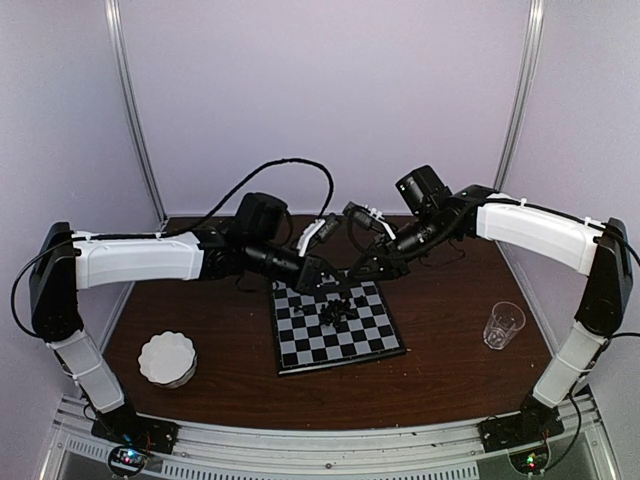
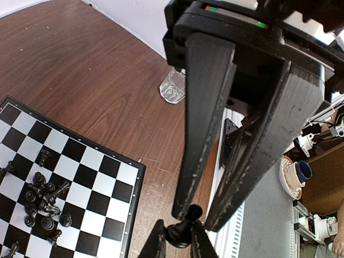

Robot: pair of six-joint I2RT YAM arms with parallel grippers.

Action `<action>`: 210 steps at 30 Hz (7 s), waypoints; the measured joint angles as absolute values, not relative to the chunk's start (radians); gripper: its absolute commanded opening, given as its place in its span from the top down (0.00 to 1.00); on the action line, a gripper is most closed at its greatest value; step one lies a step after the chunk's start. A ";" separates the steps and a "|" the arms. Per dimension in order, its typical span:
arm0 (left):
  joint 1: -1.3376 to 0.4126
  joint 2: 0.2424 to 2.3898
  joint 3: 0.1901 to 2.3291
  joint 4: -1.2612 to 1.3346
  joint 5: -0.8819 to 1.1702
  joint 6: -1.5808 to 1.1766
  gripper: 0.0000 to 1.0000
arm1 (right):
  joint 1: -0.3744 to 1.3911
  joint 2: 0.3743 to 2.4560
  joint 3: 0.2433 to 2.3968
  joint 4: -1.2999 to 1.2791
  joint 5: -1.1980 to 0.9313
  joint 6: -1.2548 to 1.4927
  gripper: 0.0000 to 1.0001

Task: Set up the chess pieces on the board
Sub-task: Pass from the left arm to the right, then place the pawn at a7, then pick up the rook from the chessboard.

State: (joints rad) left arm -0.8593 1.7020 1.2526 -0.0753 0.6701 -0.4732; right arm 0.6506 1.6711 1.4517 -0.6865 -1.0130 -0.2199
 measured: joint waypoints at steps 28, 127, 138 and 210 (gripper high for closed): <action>-0.862 1.692 1.205 -0.082 0.592 -0.419 0.51 | 0.628 1.672 1.446 -0.766 -0.904 -0.323 0.98; -0.714 2.053 1.600 -0.802 0.389 0.368 0.51 | 0.582 1.595 1.266 -0.900 -0.591 -0.554 0.67; -0.733 2.090 1.611 -0.813 0.244 0.448 0.54 | 0.577 1.577 1.250 -0.891 -0.595 -0.554 0.67; -0.685 2.372 1.980 -0.713 0.139 -0.110 0.76 | 0.538 1.573 1.203 -0.841 -0.598 -0.554 0.69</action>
State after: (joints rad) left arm -0.6853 2.3722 1.9800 -0.7132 0.1390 -0.1101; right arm 0.5377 1.5730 1.2030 -0.8410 -0.5976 -0.5541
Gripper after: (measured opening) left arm 0.196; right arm 0.306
